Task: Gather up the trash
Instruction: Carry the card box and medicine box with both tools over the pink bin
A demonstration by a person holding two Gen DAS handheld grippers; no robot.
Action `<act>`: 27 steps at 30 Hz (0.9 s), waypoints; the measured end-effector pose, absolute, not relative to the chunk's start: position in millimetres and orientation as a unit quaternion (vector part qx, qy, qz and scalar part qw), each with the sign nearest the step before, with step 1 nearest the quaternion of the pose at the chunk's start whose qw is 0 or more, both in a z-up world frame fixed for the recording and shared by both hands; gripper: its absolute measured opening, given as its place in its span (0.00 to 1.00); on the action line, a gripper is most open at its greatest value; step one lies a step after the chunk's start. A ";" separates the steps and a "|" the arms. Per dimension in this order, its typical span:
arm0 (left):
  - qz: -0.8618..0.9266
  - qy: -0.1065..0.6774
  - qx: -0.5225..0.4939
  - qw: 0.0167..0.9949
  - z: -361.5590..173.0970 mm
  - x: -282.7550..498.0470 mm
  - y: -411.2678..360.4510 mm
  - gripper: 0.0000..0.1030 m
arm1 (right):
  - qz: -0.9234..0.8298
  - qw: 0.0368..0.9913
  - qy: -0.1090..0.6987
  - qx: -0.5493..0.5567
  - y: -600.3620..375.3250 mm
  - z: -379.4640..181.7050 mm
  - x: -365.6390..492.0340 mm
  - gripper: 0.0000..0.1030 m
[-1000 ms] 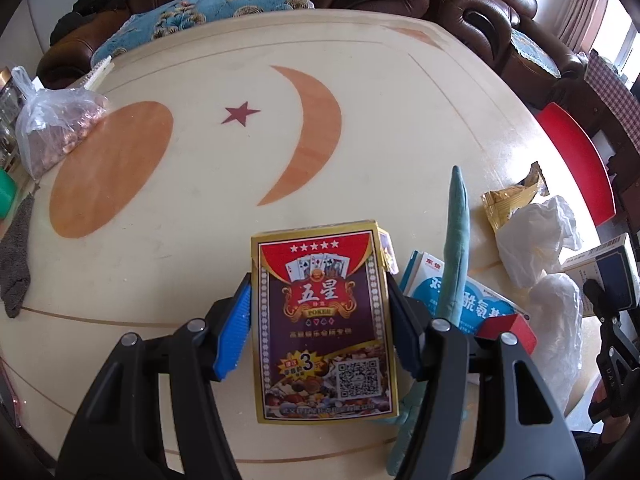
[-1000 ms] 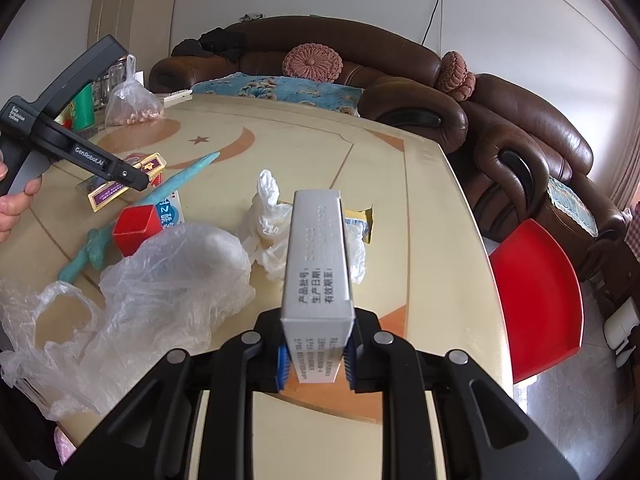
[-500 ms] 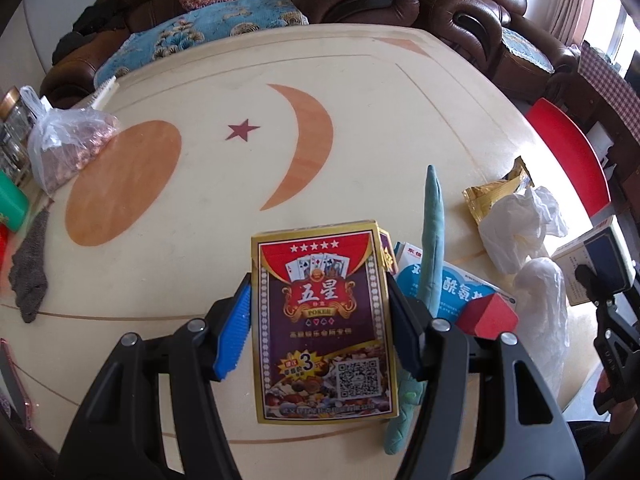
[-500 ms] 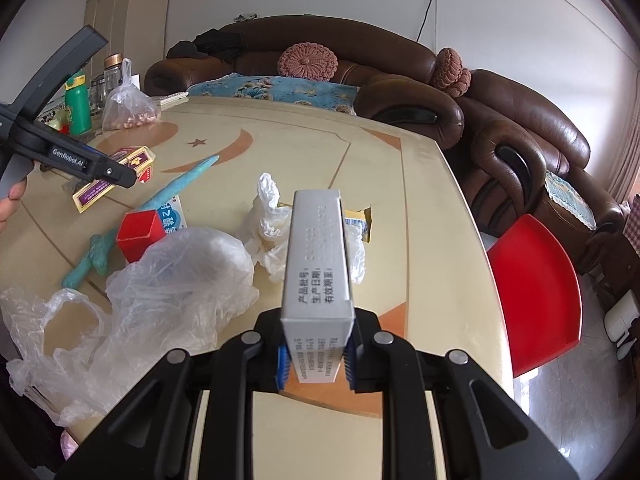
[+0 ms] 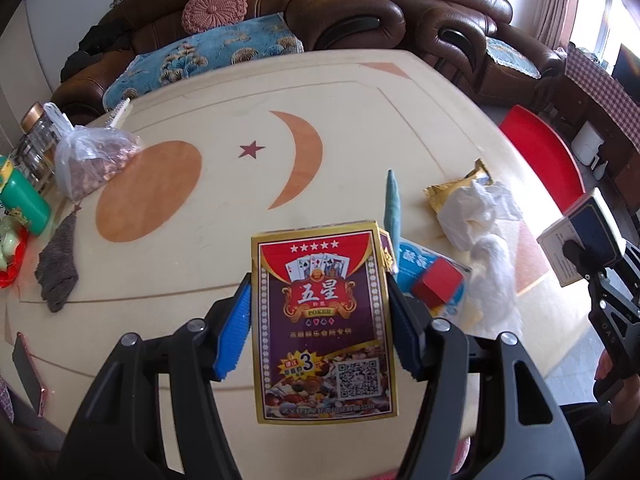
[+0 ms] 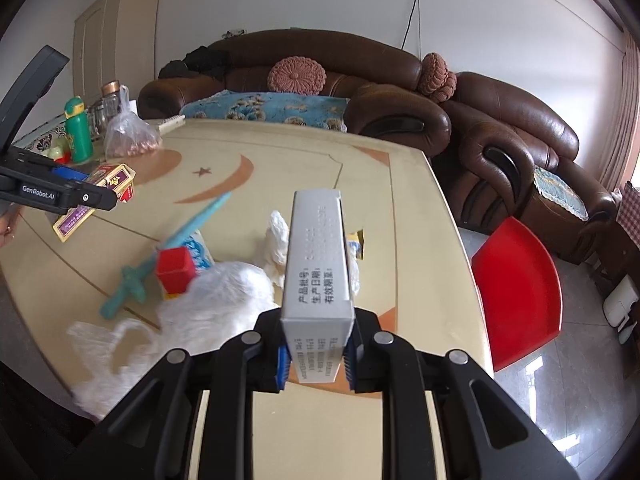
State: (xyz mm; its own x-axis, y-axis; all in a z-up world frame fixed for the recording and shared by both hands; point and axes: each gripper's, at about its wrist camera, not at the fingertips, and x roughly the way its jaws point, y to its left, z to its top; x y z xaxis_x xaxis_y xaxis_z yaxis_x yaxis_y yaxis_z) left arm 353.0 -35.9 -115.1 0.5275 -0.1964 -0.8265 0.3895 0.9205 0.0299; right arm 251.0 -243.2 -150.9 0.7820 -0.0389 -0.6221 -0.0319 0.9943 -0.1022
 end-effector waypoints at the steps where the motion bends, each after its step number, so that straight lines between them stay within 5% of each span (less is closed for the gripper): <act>1: -0.169 0.452 0.107 0.869 -110.1 347.3 -33.5 0.59 | 0.000 0.943 0.327 -0.056 -239.5 -146.7 247.3 0.20; 27: -0.206 0.432 0.102 0.872 -74.9 198.5 -5.5 0.59 | 0.058 0.951 0.297 -0.066 -164.4 -77.0 120.4 0.20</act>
